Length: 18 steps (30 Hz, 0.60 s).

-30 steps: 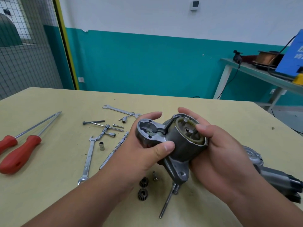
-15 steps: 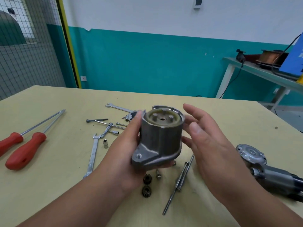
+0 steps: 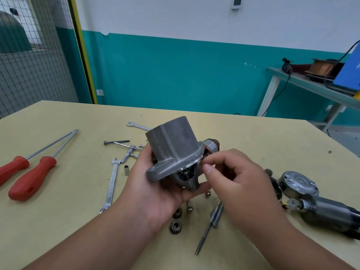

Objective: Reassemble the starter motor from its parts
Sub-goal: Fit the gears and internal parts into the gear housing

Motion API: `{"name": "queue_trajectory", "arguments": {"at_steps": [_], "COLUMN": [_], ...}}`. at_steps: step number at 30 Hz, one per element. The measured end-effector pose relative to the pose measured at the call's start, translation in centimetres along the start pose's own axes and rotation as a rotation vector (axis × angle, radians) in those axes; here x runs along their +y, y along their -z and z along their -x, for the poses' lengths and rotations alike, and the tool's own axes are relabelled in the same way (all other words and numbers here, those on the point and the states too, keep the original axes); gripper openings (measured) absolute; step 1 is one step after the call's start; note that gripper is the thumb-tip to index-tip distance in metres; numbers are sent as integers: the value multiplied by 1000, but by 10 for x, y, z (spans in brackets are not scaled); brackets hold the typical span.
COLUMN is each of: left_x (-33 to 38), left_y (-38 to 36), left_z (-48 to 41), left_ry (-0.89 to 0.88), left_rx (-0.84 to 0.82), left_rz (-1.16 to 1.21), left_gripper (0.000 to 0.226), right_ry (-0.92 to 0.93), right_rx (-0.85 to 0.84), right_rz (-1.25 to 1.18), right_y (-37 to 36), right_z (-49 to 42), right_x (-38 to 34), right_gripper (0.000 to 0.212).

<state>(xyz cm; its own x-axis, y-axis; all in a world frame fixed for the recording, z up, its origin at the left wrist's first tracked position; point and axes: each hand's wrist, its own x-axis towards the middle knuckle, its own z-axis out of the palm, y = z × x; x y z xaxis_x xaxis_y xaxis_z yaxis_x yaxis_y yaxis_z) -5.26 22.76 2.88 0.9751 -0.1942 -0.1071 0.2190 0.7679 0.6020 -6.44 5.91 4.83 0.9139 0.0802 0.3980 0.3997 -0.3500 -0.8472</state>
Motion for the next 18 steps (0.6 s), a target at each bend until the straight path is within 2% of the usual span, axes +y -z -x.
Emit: {"name": "queue_trajectory", "arguments": {"at_steps": [5, 8, 11, 18], "left_x": [-3, -7, -9, -9], "left_y": [-7, -13, -18, -25], "left_z": [2, 6, 7, 12], "left_ry": [-173, -234, -263, -328], "left_rx": [149, 186, 197, 147], "left_rz": [-118, -148, -139, -188], "left_gripper": [47, 51, 51, 45], "right_ry": [-163, -168, -152, -148], "right_rx": [-122, -134, -110, -128], "right_rz": [-97, -128, -151, -282], "right_y": [-10, -13, -16, -18], "right_z": [1, 2, 3, 5], "right_x": [6, 6, 9, 6], "right_gripper": [19, 15, 9, 15]}}
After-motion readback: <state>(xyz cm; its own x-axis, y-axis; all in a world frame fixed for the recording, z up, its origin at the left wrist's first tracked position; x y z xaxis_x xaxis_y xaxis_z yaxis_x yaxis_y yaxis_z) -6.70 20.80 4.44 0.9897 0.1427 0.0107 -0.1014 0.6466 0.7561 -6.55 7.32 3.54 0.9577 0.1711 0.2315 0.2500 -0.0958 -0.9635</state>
